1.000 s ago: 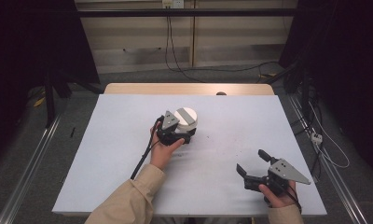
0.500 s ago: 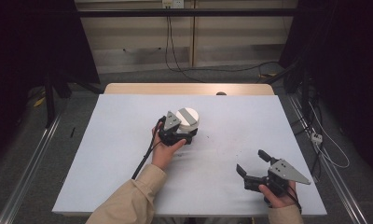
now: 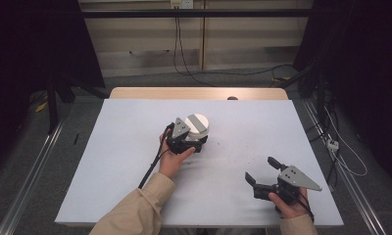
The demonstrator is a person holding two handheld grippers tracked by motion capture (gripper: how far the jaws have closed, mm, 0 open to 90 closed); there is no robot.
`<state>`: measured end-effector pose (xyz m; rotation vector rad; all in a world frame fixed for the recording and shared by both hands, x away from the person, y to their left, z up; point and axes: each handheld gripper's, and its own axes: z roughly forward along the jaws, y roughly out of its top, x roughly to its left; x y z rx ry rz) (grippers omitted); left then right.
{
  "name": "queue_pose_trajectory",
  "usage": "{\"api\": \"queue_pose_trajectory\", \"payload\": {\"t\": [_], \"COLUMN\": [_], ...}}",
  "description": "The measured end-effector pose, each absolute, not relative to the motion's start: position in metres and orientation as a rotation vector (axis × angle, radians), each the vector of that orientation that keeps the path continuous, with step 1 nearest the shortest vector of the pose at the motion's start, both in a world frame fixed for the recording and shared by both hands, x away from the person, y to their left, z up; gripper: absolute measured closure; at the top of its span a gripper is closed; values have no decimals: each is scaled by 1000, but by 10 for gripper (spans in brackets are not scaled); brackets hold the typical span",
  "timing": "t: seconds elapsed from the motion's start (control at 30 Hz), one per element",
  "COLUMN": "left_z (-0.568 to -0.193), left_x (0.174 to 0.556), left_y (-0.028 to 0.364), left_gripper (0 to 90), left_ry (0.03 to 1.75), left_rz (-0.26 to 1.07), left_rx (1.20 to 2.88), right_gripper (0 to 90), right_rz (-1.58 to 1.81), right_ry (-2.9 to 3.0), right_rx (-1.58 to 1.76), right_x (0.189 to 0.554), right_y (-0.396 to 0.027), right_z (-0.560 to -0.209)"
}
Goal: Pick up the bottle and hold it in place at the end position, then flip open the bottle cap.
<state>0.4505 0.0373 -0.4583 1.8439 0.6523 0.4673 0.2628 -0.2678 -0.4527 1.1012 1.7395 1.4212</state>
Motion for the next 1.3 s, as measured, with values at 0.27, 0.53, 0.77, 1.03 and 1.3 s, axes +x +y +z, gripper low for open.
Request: {"api": "queue_pose_trajectory", "payload": {"t": [0.27,0.53,0.77,1.03,1.3], "left_z": [-459,-459,-459,-461,-461], "left_x": [452,452,452,451,451], "left_y": [39,39,39,40,40], "left_gripper": [184,184,184,184,185], "left_ry": [665,667,667,672,676], "left_rz": [447,437,440,442,442], "left_rx": [1835,1832,1837,1825,1827], "right_gripper": [37,39,46,95,157], "right_rz": [1400,1402,1402,1401,1422], "right_ry": [1765,1793,1843,1870,1870], "right_rx": [1132,1165,1146,1129,1138], "right_x": [275,293,307,319,329], "right_y": [-262,-249,-235,-219,-208], "right_z": [-448,-443,-439,-436,-431]}}
